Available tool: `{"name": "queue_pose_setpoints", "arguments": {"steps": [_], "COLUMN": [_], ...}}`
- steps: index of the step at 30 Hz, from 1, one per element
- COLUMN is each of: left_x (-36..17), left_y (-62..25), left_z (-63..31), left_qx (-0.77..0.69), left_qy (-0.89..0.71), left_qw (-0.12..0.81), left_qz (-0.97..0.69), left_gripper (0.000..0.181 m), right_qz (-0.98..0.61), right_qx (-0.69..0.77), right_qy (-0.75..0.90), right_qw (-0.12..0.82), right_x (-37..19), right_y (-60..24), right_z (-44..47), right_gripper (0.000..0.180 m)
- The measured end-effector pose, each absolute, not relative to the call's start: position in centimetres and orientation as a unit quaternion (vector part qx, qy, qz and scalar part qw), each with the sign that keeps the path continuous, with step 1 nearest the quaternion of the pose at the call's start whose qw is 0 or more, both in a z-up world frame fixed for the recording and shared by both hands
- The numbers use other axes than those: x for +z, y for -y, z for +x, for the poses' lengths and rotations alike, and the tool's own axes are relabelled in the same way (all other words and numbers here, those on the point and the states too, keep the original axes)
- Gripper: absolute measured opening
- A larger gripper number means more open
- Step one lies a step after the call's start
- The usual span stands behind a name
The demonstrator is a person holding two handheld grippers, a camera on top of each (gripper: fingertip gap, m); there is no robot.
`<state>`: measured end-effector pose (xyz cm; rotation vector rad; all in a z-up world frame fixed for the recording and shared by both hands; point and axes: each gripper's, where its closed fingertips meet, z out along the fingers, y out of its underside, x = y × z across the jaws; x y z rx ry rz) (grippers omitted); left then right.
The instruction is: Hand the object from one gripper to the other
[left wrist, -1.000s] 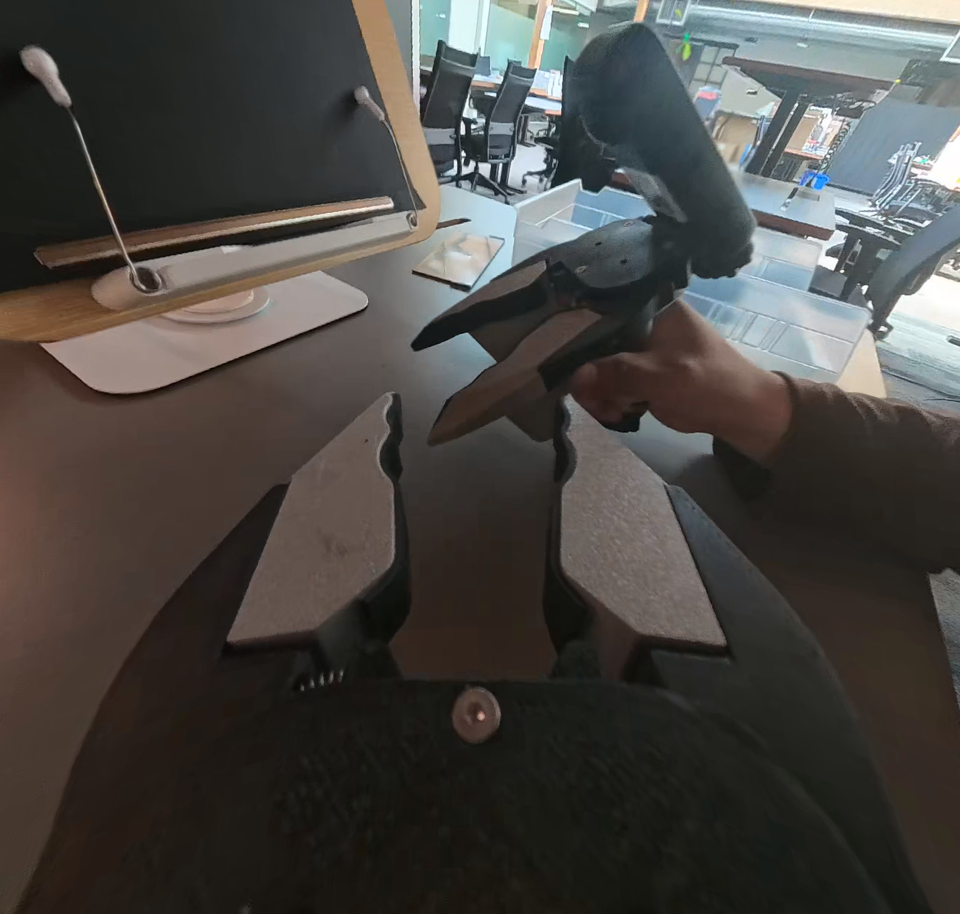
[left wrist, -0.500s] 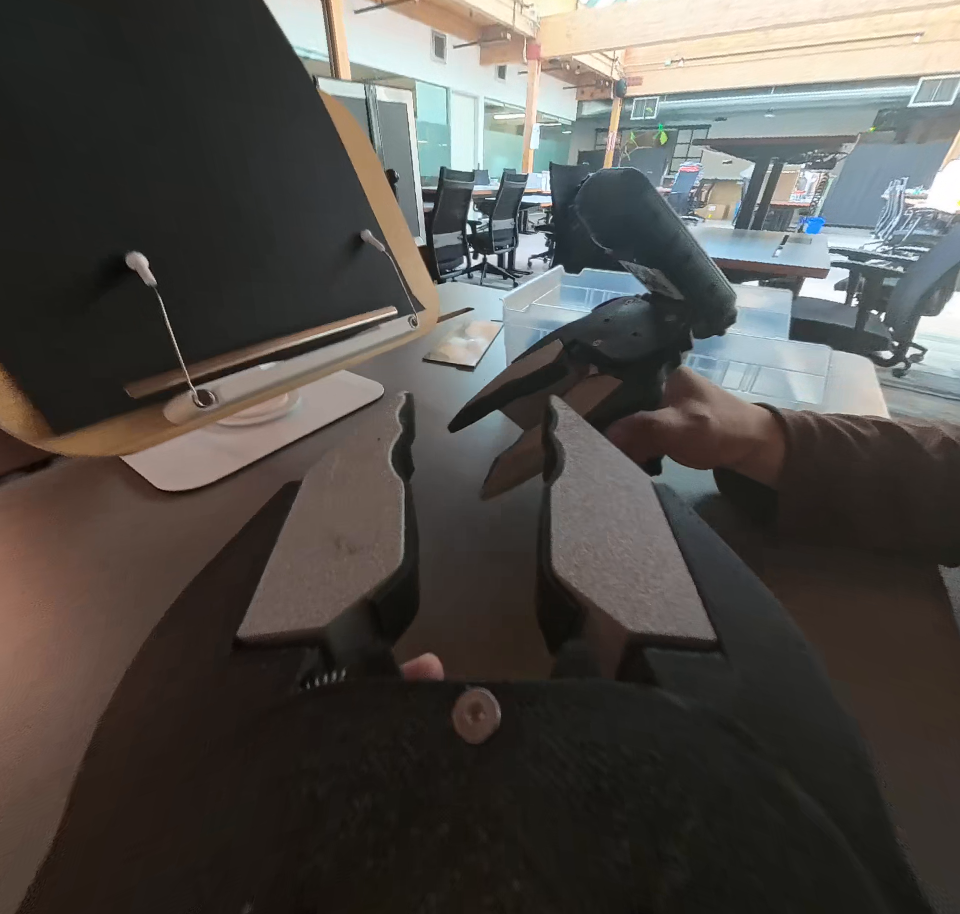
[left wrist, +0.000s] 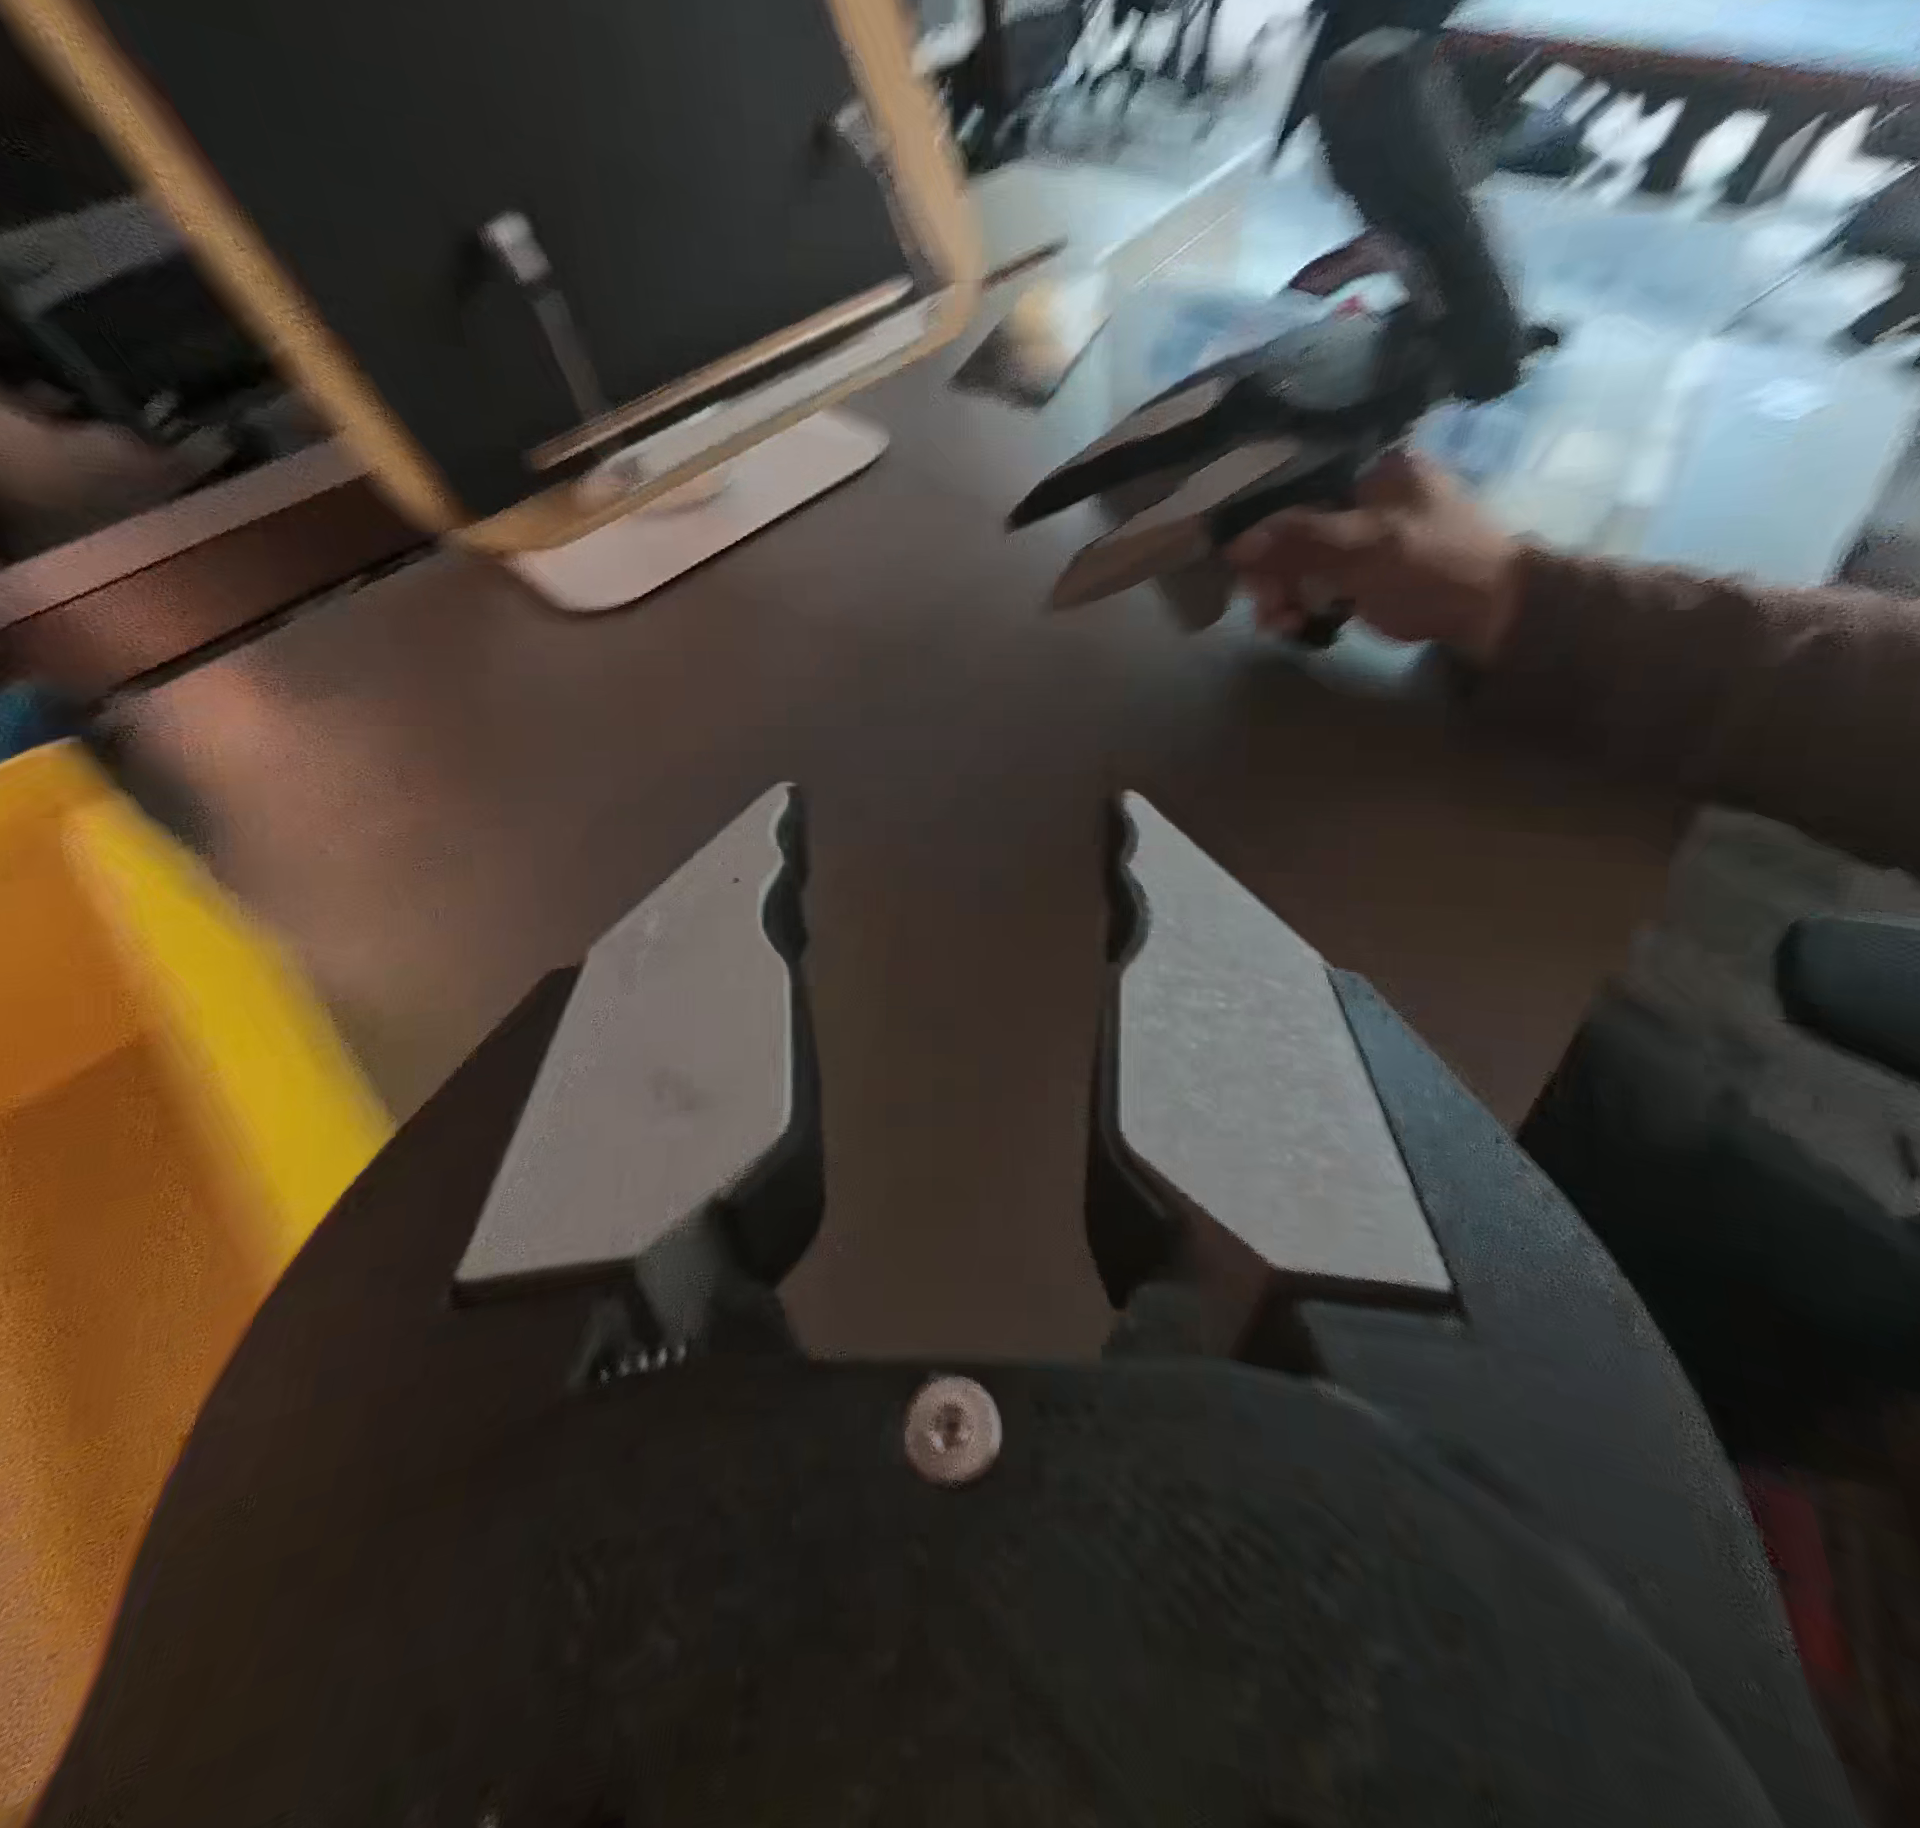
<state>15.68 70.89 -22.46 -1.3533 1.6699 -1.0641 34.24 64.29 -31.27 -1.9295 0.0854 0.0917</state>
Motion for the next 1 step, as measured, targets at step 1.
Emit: {"name": "queue_pose_setpoints", "arguments": {"steps": [1], "left_x": [-22.06], "left_y": [-73.45], "left_z": [14.68], "left_qx": [-0.374], "left_qy": [-0.653], "left_qw": [0.365], "left_qz": [-0.549], "left_gripper": [0.055], "right_qz": [-0.821], "right_qx": [0.037], "right_qy": [-0.034], "right_qw": [0.569], "right_x": [-31.23], "right_y": [-64.27], "right_z": [34.21], "right_gripper": [0.063]}}
